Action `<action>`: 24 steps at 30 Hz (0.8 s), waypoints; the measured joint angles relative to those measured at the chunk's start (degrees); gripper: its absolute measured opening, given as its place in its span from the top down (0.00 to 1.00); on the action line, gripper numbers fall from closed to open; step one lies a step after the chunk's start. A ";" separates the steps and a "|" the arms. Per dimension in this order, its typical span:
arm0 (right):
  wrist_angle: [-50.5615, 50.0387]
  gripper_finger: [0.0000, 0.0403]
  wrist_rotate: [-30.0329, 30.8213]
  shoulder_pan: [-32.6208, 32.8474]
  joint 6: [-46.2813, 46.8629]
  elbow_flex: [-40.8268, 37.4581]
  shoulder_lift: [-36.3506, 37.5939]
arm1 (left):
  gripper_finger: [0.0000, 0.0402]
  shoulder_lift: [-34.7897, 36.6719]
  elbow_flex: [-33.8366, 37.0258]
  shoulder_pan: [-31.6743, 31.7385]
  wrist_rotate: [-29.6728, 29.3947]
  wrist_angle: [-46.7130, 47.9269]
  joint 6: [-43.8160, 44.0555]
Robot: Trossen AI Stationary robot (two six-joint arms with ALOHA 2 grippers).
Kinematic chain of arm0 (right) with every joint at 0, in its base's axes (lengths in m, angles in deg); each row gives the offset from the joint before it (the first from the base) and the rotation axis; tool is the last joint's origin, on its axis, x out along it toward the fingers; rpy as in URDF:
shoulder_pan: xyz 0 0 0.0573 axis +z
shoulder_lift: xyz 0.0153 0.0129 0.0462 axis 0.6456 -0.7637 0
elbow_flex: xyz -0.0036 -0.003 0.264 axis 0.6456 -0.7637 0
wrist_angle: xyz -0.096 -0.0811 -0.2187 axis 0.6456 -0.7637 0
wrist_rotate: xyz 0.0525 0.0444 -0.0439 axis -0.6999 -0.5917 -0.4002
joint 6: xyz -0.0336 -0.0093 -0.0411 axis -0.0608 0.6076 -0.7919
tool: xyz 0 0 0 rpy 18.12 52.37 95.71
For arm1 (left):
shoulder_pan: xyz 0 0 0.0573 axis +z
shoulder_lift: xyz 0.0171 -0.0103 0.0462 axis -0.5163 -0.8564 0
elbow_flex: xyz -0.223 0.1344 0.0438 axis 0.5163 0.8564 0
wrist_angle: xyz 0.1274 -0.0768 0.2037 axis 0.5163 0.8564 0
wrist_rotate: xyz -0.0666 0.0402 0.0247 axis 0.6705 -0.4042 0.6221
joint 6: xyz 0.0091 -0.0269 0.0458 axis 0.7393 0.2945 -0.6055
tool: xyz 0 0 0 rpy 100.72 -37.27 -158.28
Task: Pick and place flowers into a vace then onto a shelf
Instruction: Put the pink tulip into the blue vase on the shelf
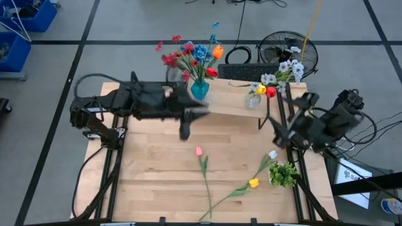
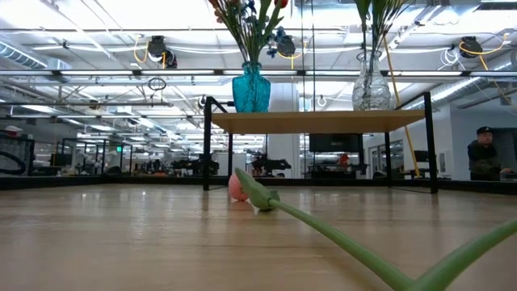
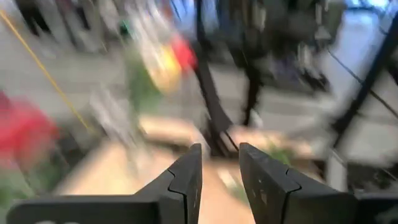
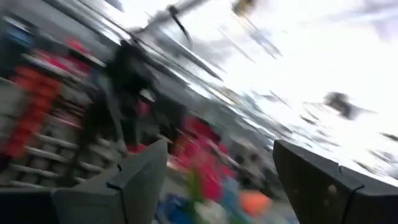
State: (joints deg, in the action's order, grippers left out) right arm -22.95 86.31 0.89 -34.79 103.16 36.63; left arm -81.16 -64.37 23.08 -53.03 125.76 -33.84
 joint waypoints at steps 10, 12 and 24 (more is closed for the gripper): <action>-30.97 0.30 -2.62 10.44 38.86 0.00 -0.15 | 0.72 -0.07 11.15 -10.69 7.13 16.54 44.19; -35.40 0.30 -2.60 11.05 48.92 0.00 -0.26 | 0.72 0.05 15.89 -11.75 7.05 15.60 54.68; -57.40 0.30 -2.46 11.52 75.18 0.00 -0.39 | 0.72 -0.09 51.72 -12.12 -4.26 -15.54 82.41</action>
State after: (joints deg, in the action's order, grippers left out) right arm -80.34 83.85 12.41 40.39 103.16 36.24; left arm -81.25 -12.65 10.97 -57.29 110.23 48.57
